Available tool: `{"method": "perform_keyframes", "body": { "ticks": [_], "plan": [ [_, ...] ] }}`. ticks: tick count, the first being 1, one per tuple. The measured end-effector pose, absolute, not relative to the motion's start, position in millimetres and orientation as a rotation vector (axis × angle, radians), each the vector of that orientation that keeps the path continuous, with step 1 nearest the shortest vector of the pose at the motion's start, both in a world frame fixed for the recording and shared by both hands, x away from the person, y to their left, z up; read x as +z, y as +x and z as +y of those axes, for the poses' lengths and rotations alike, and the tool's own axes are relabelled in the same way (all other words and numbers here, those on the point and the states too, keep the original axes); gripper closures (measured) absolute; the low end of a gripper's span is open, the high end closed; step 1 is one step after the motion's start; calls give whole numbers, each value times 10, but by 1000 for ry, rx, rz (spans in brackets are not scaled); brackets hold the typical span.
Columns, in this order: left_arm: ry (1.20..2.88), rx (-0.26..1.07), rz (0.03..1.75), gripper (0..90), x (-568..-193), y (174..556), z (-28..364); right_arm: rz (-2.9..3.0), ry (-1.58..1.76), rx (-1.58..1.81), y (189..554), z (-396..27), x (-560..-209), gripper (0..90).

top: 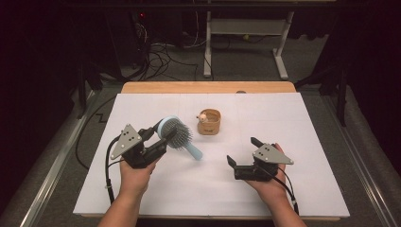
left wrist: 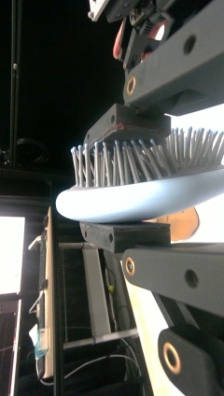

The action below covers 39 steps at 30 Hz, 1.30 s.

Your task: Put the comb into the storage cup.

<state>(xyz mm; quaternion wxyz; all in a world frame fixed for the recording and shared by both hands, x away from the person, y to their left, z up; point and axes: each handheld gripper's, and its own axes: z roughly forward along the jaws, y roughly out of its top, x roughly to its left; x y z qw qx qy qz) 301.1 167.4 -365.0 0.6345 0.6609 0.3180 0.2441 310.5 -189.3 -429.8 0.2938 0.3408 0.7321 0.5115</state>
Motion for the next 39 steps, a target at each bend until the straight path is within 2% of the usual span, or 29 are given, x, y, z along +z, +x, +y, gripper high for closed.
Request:
{"method": "perform_keyframes", "body": {
  "ticks": [22, 39],
  "plan": [
    [1476, 637, 787, 583, -3618, 3009, 1985, 1858, 1063, 1315, 3089, -2539, -4399, 3],
    [1467, 659, 807, 582, -3617, 3000, 2075, 1826, 1127, 1284, 2983, -2812, -4459, 3]
  ]
}}
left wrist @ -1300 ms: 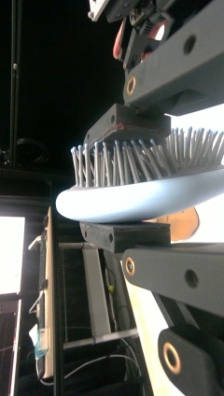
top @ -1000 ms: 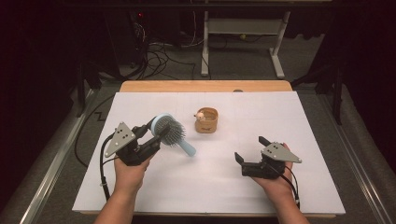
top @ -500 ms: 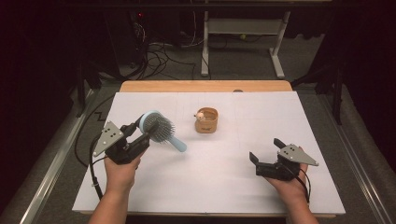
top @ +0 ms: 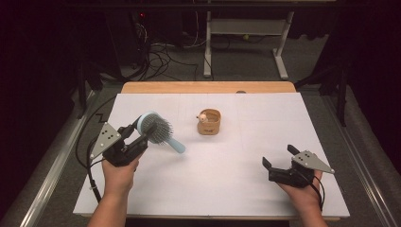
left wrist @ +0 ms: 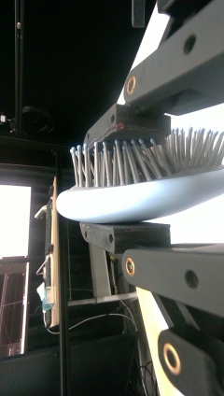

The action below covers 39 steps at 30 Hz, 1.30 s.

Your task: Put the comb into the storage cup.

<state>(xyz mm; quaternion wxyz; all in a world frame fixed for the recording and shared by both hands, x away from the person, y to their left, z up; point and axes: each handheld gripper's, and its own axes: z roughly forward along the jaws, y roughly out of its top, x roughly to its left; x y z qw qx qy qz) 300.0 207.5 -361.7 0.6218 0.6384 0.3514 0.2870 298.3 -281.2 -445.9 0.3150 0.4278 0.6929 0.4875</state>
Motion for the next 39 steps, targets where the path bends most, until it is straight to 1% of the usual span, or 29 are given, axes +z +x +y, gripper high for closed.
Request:
{"method": "perform_keyframes", "body": {
  "ticks": [7, 20, 29, 39],
  "plan": [
    [1470, 666, 811, 582, -3619, 3000, 2072, 1813, 1145, 1288, 2920, -2918, -4463, 3],
    [1471, 678, 806, 582, -3614, 3000, 2039, 1803, 1149, 1290, 2924, -2929, -4477, 3],
    [1476, 676, 772, 582, -3506, 3011, 1899, 1795, 1159, 1299, 2923, -2944, -4480, 3],
    [1468, 656, 775, 583, -3480, 3077, 1824, 1796, 1158, 1302, 2928, -2938, -4484, 3]
  ]
}}
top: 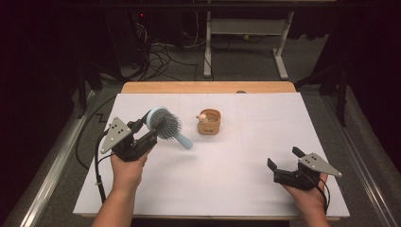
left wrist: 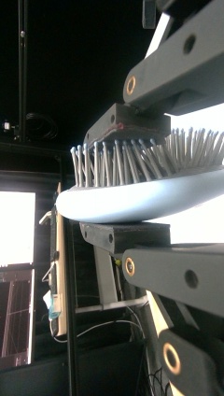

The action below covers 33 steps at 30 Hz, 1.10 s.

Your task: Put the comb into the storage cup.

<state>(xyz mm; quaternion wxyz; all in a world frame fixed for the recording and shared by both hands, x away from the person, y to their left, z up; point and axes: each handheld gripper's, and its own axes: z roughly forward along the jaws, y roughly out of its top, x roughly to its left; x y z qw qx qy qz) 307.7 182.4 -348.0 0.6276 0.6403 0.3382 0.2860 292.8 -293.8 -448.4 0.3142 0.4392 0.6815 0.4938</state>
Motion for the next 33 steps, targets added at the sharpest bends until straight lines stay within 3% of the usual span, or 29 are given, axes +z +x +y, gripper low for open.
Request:
{"method": "perform_keyframes", "body": {
  "ticks": [33],
  "plan": [
    [1450, 651, 757, 583, -3329, 3251, 1602, 1794, 1151, 1297, 2925, -2929, -4476, 4]
  ]
}}
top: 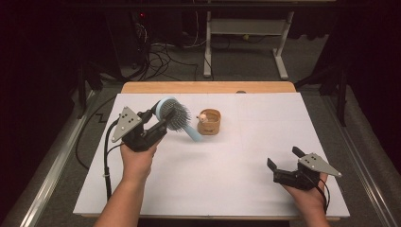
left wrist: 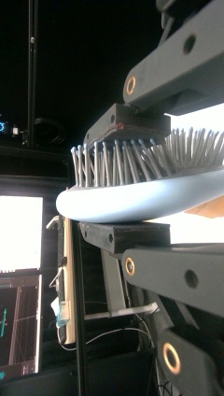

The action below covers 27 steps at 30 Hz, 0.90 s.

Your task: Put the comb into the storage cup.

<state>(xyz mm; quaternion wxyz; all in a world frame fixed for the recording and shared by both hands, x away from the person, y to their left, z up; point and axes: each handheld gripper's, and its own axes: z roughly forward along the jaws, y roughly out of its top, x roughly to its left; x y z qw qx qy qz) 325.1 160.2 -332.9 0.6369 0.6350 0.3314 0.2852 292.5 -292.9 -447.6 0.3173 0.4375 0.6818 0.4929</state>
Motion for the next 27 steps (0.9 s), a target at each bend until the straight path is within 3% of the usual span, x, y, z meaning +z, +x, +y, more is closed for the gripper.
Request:
{"method": "perform_keyframes", "body": {
  "ticks": [27],
  "plan": [
    [1445, 652, 749, 583, -3186, 3519, 1370, 1792, 1154, 1301, 2922, -2936, -4479, 4]
  ]
}}
